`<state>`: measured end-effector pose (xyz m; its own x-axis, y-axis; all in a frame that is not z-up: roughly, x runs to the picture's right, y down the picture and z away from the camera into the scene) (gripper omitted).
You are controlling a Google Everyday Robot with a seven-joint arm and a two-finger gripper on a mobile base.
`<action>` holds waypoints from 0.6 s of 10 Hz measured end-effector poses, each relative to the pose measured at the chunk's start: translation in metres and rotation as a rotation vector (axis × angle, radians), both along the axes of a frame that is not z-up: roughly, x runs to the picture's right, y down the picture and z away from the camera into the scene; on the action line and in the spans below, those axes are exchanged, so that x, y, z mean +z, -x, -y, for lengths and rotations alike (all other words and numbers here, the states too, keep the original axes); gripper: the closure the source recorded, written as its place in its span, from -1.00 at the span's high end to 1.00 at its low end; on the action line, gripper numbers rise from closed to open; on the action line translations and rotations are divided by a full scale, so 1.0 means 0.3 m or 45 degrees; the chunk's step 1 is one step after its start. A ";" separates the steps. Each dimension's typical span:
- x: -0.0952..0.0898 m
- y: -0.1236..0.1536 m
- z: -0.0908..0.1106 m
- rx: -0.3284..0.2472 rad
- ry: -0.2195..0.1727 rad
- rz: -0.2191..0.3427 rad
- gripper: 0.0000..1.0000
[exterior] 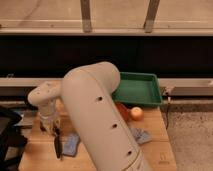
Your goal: Place brush in tray
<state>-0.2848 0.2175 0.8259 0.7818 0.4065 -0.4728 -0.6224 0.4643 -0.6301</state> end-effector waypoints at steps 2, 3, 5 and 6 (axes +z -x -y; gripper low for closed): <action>-0.032 0.012 0.029 0.018 -0.047 0.049 -1.00; -0.056 0.006 0.056 0.030 -0.076 0.073 -1.00; -0.158 0.012 0.148 0.063 -0.154 0.142 -1.00; -0.216 0.009 0.204 0.080 -0.194 0.171 -1.00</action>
